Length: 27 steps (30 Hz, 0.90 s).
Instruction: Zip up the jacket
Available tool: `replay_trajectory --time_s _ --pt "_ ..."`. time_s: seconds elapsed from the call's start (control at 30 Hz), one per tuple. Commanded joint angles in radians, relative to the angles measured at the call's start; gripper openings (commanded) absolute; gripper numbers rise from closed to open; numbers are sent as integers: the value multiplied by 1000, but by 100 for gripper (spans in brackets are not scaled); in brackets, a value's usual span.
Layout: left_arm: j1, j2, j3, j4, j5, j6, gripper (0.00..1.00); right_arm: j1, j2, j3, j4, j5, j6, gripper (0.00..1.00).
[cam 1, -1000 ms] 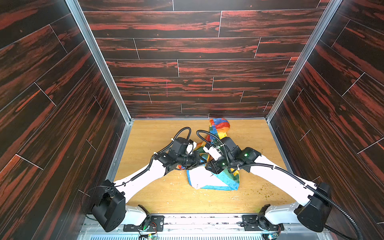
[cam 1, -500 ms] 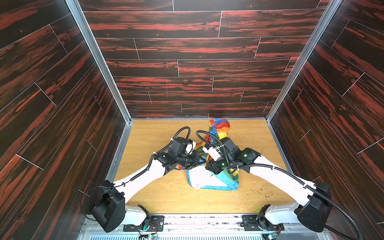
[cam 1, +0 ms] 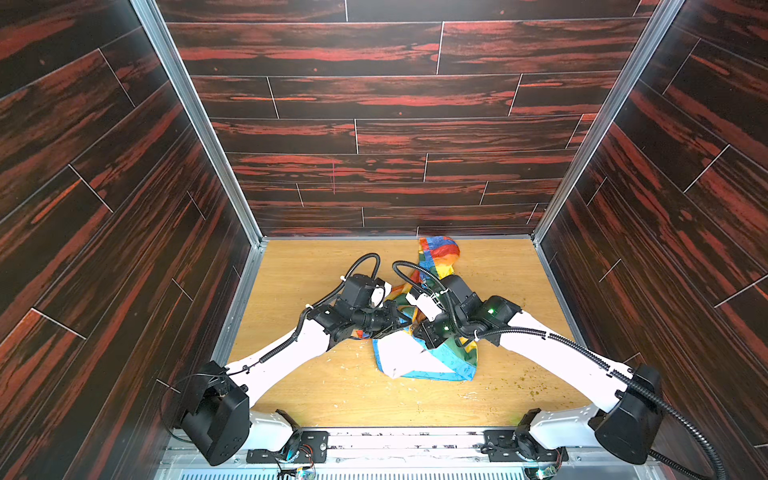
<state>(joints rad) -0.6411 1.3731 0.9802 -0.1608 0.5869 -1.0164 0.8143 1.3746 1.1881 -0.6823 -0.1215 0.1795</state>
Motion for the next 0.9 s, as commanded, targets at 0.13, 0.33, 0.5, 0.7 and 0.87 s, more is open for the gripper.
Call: replay_trajectory --time_s 0.13,0.33,0.5,0.7,0.87 --pt "1 -36 9 -2 15 14 0 2 -23 -7 -11 38 -14 0" --pt "2 -43 5 -9 16 20 0 -1 -12 -5 -17 118 -3 0" --pt "1 -52 1 -22 15 25 0 -8 -3 -7 -12 169 7 0" --pt "1 -52 1 -29 13 30 0 -14 -7 -3 -7 130 3 0" --pt "1 -45 12 2 -8 7 19 7 1 2 -11 63 -5 0"
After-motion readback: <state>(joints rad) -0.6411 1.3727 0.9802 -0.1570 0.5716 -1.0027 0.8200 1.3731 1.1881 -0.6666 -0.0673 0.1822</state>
